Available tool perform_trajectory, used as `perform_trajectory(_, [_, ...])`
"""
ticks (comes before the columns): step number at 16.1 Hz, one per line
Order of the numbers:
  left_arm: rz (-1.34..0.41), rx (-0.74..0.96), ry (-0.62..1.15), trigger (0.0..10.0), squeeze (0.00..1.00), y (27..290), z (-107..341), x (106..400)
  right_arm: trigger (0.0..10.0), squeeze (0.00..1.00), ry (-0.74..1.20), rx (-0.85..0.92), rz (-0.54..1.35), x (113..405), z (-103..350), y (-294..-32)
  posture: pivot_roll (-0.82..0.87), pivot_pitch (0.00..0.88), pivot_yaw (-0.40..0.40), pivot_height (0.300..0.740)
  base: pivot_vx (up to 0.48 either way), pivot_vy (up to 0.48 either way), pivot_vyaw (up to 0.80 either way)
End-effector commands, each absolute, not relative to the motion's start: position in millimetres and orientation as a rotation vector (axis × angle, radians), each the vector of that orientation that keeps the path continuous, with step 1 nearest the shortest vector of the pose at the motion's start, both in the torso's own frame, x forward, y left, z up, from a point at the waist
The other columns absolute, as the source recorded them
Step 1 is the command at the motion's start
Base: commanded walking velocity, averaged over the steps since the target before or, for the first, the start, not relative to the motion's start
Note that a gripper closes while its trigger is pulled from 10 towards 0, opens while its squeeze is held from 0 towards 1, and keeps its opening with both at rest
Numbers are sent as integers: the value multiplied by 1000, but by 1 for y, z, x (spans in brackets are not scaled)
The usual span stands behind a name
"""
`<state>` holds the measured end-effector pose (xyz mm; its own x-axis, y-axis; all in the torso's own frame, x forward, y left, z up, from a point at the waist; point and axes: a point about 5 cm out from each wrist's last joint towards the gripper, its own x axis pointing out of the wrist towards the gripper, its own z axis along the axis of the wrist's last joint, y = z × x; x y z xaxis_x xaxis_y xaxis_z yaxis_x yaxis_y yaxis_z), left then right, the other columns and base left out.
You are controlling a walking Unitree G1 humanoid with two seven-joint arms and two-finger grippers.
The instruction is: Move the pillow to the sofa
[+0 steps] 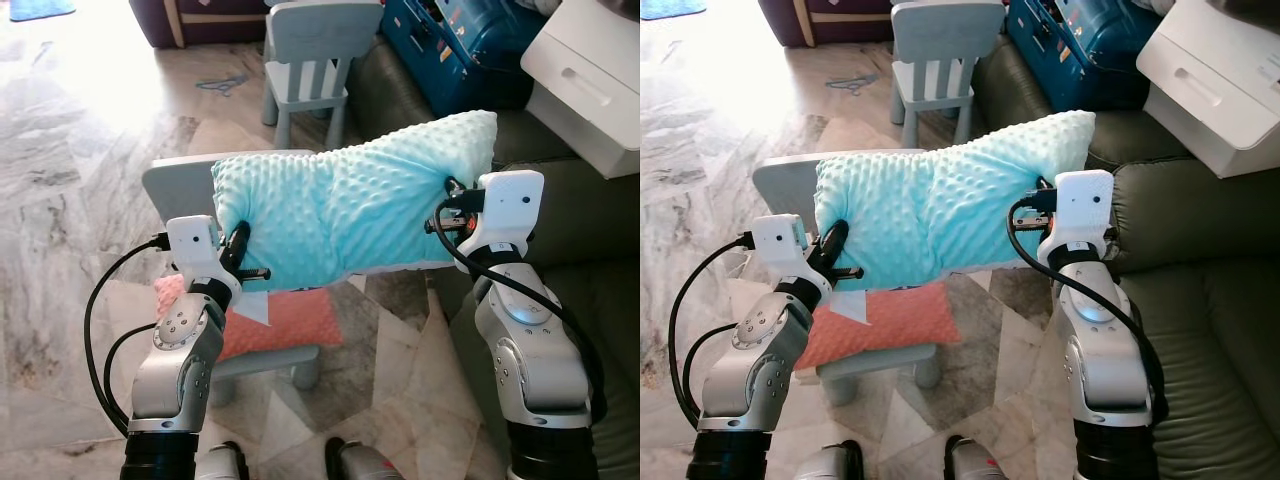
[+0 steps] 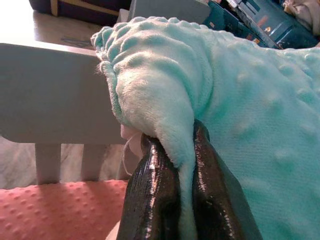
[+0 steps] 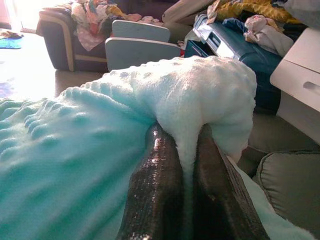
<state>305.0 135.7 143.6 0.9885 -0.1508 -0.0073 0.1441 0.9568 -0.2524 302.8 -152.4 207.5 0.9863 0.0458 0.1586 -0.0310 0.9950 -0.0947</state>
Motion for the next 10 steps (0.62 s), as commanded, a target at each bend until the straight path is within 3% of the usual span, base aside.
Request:
perform_trajectory(1, [-165,-256,34,10000,0,132,141,304,10000,0,-194,-97,38,302,214,-154,-118,222,-74,740,0,0,0])
perform_trajectory(4, [-162,-250,36,10000,0,133,141,304,10000,0,-193,-91,39,302,213,-153,-112,219,-70,740,0,0,0])
perform_trajectory(10, [-151,-256,48,10000,0,133,140,305,10000,0,-189,-85,38,303,213,-152,-111,222,-67,740,-339,0,0])
